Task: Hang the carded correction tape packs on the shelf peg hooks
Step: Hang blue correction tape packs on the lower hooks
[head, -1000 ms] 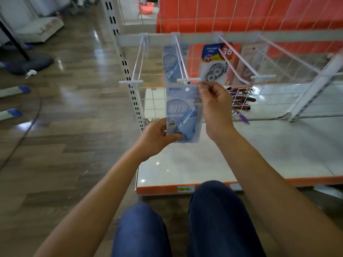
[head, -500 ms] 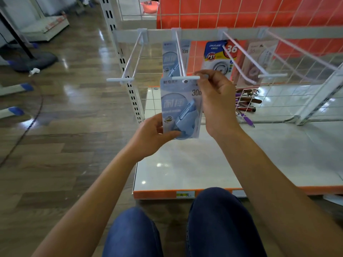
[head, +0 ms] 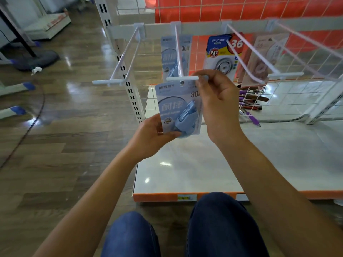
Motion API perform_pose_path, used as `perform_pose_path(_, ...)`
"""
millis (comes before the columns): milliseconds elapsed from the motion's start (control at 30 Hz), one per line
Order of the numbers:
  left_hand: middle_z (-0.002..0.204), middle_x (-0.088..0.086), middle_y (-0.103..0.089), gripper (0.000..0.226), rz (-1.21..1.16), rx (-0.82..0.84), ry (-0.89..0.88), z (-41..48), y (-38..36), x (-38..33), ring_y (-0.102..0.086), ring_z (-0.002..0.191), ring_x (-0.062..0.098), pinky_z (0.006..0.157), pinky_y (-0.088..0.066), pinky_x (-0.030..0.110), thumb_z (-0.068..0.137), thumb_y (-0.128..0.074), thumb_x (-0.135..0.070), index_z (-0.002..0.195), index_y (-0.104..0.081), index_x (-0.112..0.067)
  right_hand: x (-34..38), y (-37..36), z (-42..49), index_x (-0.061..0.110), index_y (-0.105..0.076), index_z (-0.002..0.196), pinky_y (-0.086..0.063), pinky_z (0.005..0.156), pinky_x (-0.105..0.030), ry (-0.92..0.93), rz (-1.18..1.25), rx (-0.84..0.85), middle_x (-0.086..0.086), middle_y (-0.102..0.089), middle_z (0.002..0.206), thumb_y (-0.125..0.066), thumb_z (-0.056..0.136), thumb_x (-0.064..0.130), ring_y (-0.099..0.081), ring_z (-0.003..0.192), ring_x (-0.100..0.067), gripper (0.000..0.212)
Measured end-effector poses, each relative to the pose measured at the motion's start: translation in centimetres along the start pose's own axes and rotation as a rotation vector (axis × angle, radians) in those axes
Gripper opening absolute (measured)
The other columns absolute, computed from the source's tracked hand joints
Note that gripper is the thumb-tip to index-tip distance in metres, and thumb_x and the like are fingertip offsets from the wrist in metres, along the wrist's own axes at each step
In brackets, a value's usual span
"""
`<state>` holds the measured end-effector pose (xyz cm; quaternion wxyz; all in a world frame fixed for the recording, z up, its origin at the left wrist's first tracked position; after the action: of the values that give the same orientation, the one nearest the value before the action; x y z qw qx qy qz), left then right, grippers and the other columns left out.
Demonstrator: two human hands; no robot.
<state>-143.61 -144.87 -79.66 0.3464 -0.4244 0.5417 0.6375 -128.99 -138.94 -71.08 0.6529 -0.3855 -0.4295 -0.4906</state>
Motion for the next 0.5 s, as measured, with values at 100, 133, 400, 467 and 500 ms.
perform_pose_path(100,0.106,-0.008,-0.069,0.036,-0.026,-0.006,-0.007,0.0,-0.2,-0.1,-0.068,0.096,0.008,0.08,-0.057,0.022,0.08,-0.074,-0.016,0.11,-0.058,-0.028,-0.1,0.2,0.2,0.027,-0.059,0.083,-0.053,0.073,-0.015,-0.001,-0.012,-0.001,0.03,-0.063,0.067,-0.056,0.094,0.014,-0.063,0.077,0.008,0.018)
perform_pose_path(133,0.103,-0.012,-0.069,0.035,-0.023,0.0,-0.01,0.0,-0.3,0.0,-0.068,0.094,0.006,0.078,-0.056,0.02,0.081,-0.073,-0.016,0.106,-0.057,-0.032,-0.1,0.2,0.4,0.027,-0.059,0.081,-0.053,0.073,-0.015,-0.001,-0.008,-0.005,0.03,-0.063,0.066,-0.056,0.093,0.013,-0.063,0.075,0.008,0.019)
perform_pose_path(400,0.112,0.0,-0.066,0.042,-0.094,-0.024,0.012,2.3,0.1,1.3,-0.067,0.1,0.021,0.084,-0.057,0.037,0.08,-0.076,-0.017,0.111,-0.051,-0.029,-2.2,-0.6,3.2,0.02,-0.062,0.086,-0.047,0.063,-0.006,-0.033,-0.093,-0.031,0.023,-0.059,0.069,-0.056,0.095,0.017,-0.057,0.066,0.014,0.011)
perform_pose_path(467,0.116,0.006,-0.063,0.051,0.019,-0.106,-0.034,4.4,0.6,1.7,-0.067,0.098,0.028,0.08,-0.057,0.049,0.075,-0.075,-0.035,0.115,-0.044,-0.03,-3.2,-1.1,5.3,0.019,-0.06,0.086,-0.047,0.063,-0.007,-0.041,-0.149,-0.048,0.018,-0.058,0.074,-0.055,0.095,0.02,-0.057,0.066,0.013,0.01)
perform_pose_path(500,0.118,0.008,-0.062,0.055,0.095,-0.151,-0.053,5.7,0.7,1.9,-0.067,0.097,0.03,0.08,-0.056,0.052,0.077,-0.074,-0.036,0.119,-0.04,-0.026,-3.7,-1.3,6.5,0.019,-0.06,0.086,-0.049,0.065,-0.011,-0.027,-0.175,-0.067,0.015,-0.058,0.074,-0.055,0.095,0.021,-0.058,0.066,0.008,0.011)
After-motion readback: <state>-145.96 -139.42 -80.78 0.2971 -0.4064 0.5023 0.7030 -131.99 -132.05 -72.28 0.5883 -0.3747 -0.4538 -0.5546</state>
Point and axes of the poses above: each hand's wrist, its own z-axis towards the middle knuckle, its own y-axis out of the back of the hand, x = y × z, the point moved 5 cm from there along z, towards the middle knuckle
